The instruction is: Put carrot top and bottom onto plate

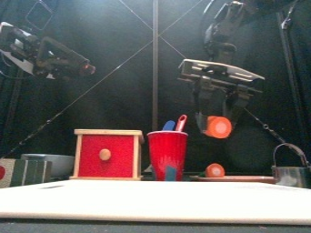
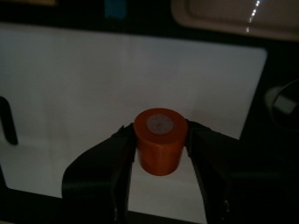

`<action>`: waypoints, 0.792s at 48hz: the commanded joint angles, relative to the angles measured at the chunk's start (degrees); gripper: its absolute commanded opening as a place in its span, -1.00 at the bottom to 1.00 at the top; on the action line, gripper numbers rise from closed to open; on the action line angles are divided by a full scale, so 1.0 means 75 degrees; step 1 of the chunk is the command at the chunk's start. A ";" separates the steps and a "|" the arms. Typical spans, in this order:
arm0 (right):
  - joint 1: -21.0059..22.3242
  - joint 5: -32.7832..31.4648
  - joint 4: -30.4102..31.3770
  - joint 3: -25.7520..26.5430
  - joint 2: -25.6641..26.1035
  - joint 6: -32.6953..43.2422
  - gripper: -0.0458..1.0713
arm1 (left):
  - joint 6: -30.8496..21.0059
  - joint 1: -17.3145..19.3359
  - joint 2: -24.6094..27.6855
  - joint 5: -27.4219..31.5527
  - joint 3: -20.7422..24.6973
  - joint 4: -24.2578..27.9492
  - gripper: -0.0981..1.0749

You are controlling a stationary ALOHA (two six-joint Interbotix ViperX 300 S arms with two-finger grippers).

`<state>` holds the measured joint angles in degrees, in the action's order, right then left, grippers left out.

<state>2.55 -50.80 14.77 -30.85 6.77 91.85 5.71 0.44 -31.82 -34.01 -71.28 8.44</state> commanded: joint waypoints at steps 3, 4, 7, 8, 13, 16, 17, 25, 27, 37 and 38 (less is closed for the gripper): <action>0.0598 0.0469 0.0504 -0.0551 0.0785 -0.0012 0.34 | 0.0000 0.0035 0.0012 -0.0035 0.0105 0.0000 0.41; 0.0691 0.0574 0.0574 -0.0645 0.0855 -0.0012 0.34 | 0.0000 0.0035 0.0000 -0.0035 0.0105 0.0000 0.41; 0.0996 0.0938 0.0832 -0.0937 0.1031 -0.0012 0.34 | 0.0000 0.0047 0.0000 -0.0035 0.0105 0.0000 0.41; 0.1090 0.1055 0.0891 -0.1020 0.1066 0.0000 0.34 | 0.0000 0.0047 0.0000 -0.0035 0.0105 0.0000 0.41; 0.1570 0.1781 0.1102 -0.1441 0.1090 0.0000 0.33 | 0.0000 0.0047 0.0000 -0.0035 0.0094 0.0000 0.41; 0.1816 0.2191 0.1160 -0.1641 0.1008 0.0000 0.33 | -0.0012 0.0047 0.0000 -0.0023 0.0094 0.0000 0.41; 0.1887 0.2297 0.1184 -0.1687 0.0961 0.0000 0.33 | 0.0000 0.0047 0.0000 -0.0035 0.0094 0.0000 0.41; 0.2191 0.2977 0.1371 -0.1828 0.0469 0.0012 0.33 | 0.0000 0.0047 0.0000 -0.0023 0.0070 0.0000 0.41; 0.2262 0.3035 0.1430 -0.1840 0.0352 0.0012 0.33 | 0.0000 0.0047 0.0000 -0.0023 0.0059 0.0000 0.41; 0.2742 0.3152 0.1969 -0.1793 -0.0105 0.0012 0.34 | 0.0000 0.0059 0.0000 -0.0035 0.0035 0.0000 0.41; 0.2789 0.3176 0.2016 -0.1781 -0.0141 0.0012 0.34 | 0.0000 0.0059 0.0000 -0.0023 0.0035 0.0000 0.41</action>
<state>22.06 -27.60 28.74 -45.18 5.54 92.02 5.71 0.70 -31.73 -33.93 -71.54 8.44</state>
